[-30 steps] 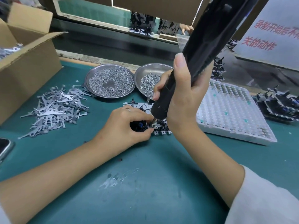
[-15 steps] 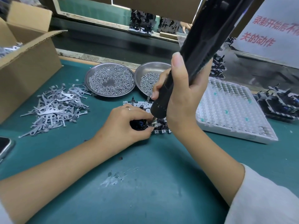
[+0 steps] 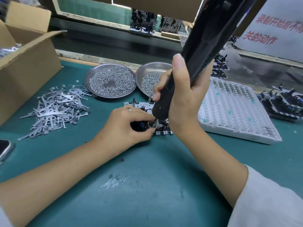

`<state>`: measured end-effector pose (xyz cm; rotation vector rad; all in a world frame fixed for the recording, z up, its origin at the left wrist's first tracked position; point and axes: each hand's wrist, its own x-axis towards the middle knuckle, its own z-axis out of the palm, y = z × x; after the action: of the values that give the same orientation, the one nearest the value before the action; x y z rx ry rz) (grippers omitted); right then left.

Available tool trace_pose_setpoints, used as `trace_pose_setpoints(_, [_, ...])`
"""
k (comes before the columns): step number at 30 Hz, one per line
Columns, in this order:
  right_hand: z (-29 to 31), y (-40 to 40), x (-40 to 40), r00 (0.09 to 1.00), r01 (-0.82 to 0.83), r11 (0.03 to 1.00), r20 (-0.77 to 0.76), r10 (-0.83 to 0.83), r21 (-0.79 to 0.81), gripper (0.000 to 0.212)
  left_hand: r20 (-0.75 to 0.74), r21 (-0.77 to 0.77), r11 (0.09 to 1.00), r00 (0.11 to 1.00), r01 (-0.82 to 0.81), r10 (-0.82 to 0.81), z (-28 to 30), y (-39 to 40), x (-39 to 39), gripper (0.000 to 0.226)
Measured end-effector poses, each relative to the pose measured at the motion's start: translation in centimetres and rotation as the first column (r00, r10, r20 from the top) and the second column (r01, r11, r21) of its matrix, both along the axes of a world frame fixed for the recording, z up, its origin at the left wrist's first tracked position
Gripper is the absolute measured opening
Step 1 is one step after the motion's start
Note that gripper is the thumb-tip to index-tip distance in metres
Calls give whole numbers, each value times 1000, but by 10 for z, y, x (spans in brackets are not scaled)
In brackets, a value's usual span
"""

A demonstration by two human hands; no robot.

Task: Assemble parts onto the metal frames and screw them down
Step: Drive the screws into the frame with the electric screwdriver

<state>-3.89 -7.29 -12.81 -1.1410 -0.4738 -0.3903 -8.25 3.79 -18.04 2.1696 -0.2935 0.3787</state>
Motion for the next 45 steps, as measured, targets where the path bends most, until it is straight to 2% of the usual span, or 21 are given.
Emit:
trace_pose_setpoints(6, [6,-10,7,998,32,999,47,-33,13,21,2,-16,1000,1000,18,-18,-1,1,0,25])
trace_pose_setpoints(13, [-1,-9,10,1000,17,998,-20,-18,-62,20,28,11,1000,1000,3,-4,-3,2,0,27])
trace_pose_setpoints(15, [-1,-11,11,999,11,998,-40,-14,-63,26,36,14,1000,999,7,-8,-3,2,1,27])
trace_pose_setpoints(17, [-3,-16,11,999,9,995,-42,-13,-99,46,40,24,999,999,27,-28,-4,3,1,26])
trace_pose_setpoints(19, [-9,-24,9,997,59,984,-38,-66,-168,58,18,-18,999,999,38,-38,-3,3,0,27])
trace_pose_setpoints(21, [-18,-32,2,964,252,952,-38,-263,-174,38,-15,-159,987,1000,2,-4,-1,5,0,28])
trace_pose_setpoints(23, [-30,-38,-8,908,411,881,24,-417,-236,17,-15,-290,953,997,-83,82,-1,7,3,25])
trace_pose_setpoints(24, [-36,-38,-15,924,377,850,83,-373,-367,18,-3,-329,936,991,-127,133,0,9,5,20])
trace_pose_setpoints(25, [-42,-36,-22,950,311,760,162,-266,-571,22,10,-366,917,985,-159,175,0,11,7,17])
trace_pose_setpoints(26, [-49,-32,-27,961,272,564,250,-119,-779,31,19,-402,898,979,-179,204,0,12,8,17])
trace_pose_setpoints(27, [-56,-29,-30,949,292,305,314,25,-907,40,26,-425,885,975,-189,221,0,14,10,18])
trace_pose_setpoints(28, [-60,-25,-33,934,335,65,341,108,-940,46,33,-434,880,972,-194,231,-1,15,11,19])
trace_pose_setpoints(29, [-60,-22,-35,931,351,-101,335,144,-931,48,36,-435,878,971,-197,236,-2,16,11,20])
trace_pose_setpoints(30, [-57,-20,-38,937,339,-189,314,154,-921,47,38,-434,879,971,-197,237,-3,17,11,21])
trace_pose_setpoints(31, [-53,-20,-42,938,338,-221,308,160,-915,46,45,-434,881,971,-191,233,-4,17,10,22])
trace_pose_setpoints(35, [-49,-42,-75,909,401,-241,351,225,-884,35,70,-417,894,975,-163,210,-8,18,9,21])
trace_pose_setpoints(40, [-50,-108,-116,907,417,-149,400,132,-897,23,89,-407,906,982,-118,168,-15,22,11,23])
trace_pose_setpoints(42, [-49,-145,-125,907,419,-186,418,47,-889,27,94,-397,910,981,-117,167,-19,24,12,25])
trace_pose_setpoints(44, [-47,-184,-130,894,393,-300,438,-95,-869,34,95,-385,916,982,-115,164,-23,26,15,31])
trace_pose_setpoints(45, [-46,-203,-129,863,385,-375,473,-180,-844,32,93,-378,918,982,-118,164,-25,27,17,36])
